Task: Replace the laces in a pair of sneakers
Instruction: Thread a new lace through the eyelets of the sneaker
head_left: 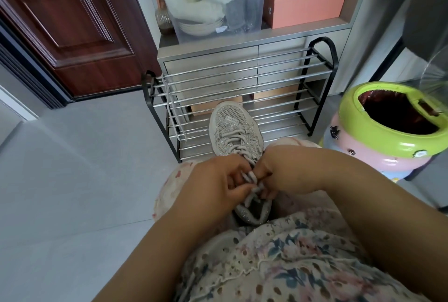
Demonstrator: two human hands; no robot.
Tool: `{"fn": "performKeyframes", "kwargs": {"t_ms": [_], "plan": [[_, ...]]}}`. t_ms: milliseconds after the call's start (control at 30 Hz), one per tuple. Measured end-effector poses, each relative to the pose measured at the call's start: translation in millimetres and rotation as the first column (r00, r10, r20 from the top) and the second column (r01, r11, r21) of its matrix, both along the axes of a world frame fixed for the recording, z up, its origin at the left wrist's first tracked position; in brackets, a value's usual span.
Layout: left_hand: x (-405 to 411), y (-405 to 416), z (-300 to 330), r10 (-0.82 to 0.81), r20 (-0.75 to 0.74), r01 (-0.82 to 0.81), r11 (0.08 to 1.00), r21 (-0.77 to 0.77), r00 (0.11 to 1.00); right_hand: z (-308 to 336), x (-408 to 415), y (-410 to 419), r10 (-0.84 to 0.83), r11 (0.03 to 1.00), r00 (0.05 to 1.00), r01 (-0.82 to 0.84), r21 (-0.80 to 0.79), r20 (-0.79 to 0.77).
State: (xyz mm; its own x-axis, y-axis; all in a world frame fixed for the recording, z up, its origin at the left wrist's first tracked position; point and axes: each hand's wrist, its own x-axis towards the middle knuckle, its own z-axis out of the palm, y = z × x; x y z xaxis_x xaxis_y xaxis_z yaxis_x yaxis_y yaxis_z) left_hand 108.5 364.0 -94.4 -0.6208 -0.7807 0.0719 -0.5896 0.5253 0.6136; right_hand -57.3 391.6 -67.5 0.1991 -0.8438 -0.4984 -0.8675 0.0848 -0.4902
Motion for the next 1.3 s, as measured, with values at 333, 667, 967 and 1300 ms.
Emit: {"fn": "performKeyframes", "kwargs": {"t_ms": [333, 667, 967, 1300], "plan": [[-6, -4, -19, -0.033, 0.474, 0.191, 0.938, -0.289, 0.88, 5, -9, 5, -0.063, 0.996, 0.98, 0.05, 0.075, 0.19], [4, -11, -14, 0.103, 0.03, -0.1, 0.989, -0.108, 0.994, 6, -14, -1, -0.197, 0.954, 0.952, 0.241, -0.176, 0.233], [-9, -13, -17, 0.256, 0.08, -0.25, 0.965, -0.081, 0.963, -16, -3, -9, -0.23, 0.902, 0.971, 0.19, -0.388, -0.059], [-4, -26, -17, 0.207, 0.183, -0.203, 0.978, -0.039, 0.961, -19, -11, -14, -0.196, 0.899, 0.979, 0.157, -0.408, -0.056]]}}
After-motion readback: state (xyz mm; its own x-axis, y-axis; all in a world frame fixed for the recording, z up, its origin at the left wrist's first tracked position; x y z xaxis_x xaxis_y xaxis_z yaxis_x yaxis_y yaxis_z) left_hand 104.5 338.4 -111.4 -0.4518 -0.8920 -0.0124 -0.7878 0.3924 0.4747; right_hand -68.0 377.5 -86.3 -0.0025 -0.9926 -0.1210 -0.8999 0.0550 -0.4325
